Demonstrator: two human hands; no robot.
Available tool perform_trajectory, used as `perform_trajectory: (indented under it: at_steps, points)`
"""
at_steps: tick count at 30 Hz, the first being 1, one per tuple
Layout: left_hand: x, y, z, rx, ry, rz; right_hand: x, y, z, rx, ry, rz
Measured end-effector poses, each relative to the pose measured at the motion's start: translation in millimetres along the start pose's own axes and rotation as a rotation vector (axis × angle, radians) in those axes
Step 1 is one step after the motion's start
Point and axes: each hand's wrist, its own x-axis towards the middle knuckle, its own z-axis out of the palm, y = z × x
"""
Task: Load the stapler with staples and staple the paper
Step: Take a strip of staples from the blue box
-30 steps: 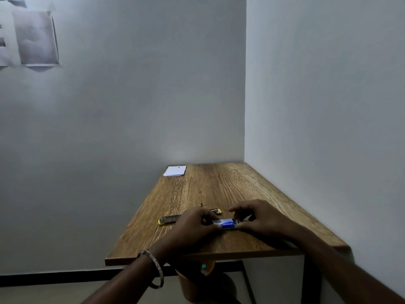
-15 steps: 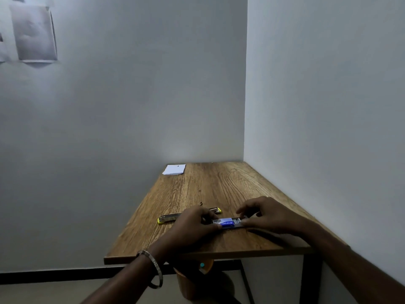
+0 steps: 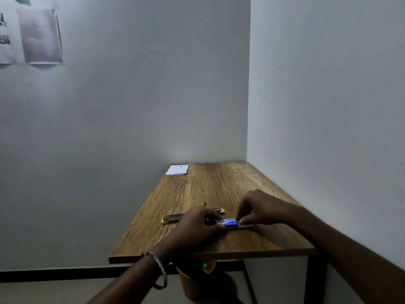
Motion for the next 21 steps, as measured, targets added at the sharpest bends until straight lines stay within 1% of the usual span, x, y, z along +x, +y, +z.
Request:
perform_trajectory:
  at_steps: [5,9,13,18,21]
  points:
    - [-0.1,-0.4,0.1,-0.001,-0.002,-0.007,8.1,-3.3,-5.0,-0.009,-0.093,0.040]
    - [-0.1,-1.5,0.2,-0.001,-0.001,-0.012,6.7,-1.3,-4.1,0.038,-0.053,0.024]
    - [0.3,-1.0,0.3,-0.019,-0.021,-0.018,0.7,3.3,-2.0,0.170,0.017,0.003]
    - [-0.6,-0.8,-0.2,-0.024,-0.026,-0.013,-6.0,11.2,-1.3,0.425,0.074,-0.019]
    - [-0.6,-0.3,-0.6,-0.019,-0.026,-0.013,-7.0,15.8,1.5,0.578,0.140,-0.015]
